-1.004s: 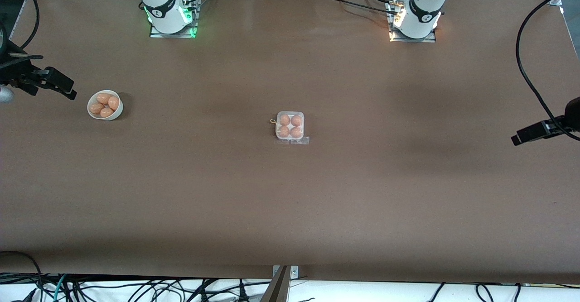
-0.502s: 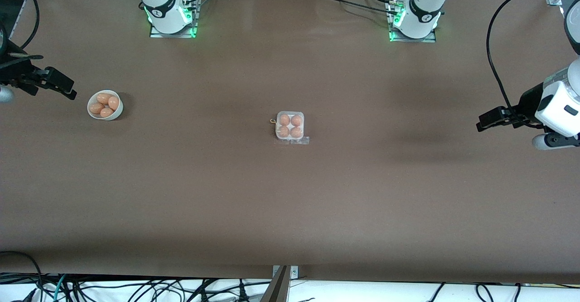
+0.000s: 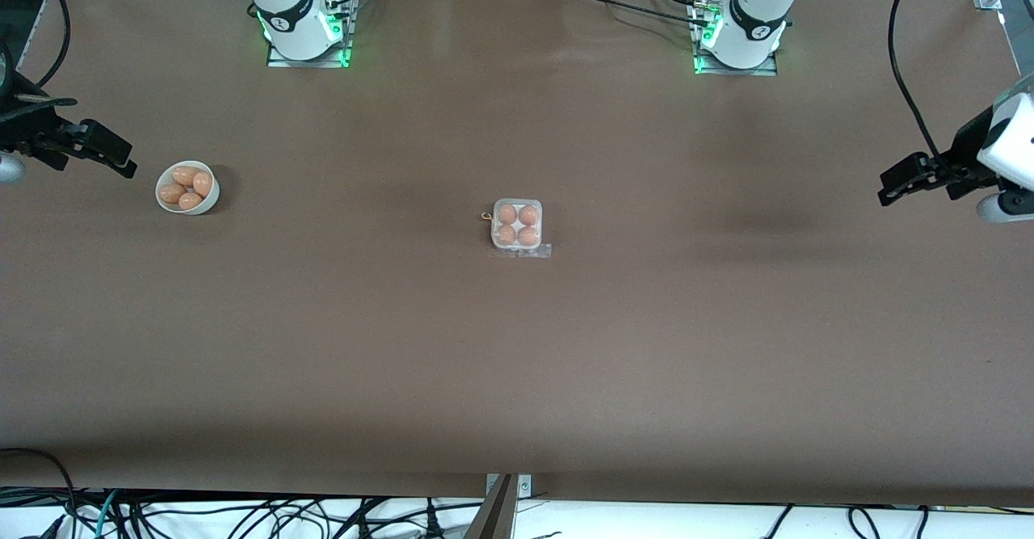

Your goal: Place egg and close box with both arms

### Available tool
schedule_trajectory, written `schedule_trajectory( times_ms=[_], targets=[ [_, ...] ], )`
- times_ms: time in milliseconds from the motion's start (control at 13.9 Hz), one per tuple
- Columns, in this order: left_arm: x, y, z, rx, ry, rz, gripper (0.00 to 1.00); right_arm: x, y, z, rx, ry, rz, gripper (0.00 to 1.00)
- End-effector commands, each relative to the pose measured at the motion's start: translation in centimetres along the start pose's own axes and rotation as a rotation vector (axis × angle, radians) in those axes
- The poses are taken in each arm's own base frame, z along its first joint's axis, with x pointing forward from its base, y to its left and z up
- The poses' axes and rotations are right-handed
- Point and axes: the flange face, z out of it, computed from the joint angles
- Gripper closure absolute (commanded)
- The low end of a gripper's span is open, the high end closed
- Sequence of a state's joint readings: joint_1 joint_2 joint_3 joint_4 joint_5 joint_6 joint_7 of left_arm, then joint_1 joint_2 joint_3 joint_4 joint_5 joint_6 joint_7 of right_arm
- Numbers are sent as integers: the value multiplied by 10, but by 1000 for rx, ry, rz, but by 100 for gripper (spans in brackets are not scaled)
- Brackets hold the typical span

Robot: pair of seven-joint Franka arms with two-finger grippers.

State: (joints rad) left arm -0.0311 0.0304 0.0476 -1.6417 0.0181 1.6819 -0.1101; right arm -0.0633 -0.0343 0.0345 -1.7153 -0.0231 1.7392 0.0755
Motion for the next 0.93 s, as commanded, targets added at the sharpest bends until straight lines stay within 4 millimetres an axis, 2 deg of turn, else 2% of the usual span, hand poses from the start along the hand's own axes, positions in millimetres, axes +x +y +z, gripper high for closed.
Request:
schedule_trajectory(
  times_ms=[0,861],
  targets=[
    [-17,-2,-12,25,-7,27,0,1,1,-5,15,1,-10,0],
    [-18,0,-8,-17,-18,27,0,0,1,-6,15,2,7,0]
  ],
)
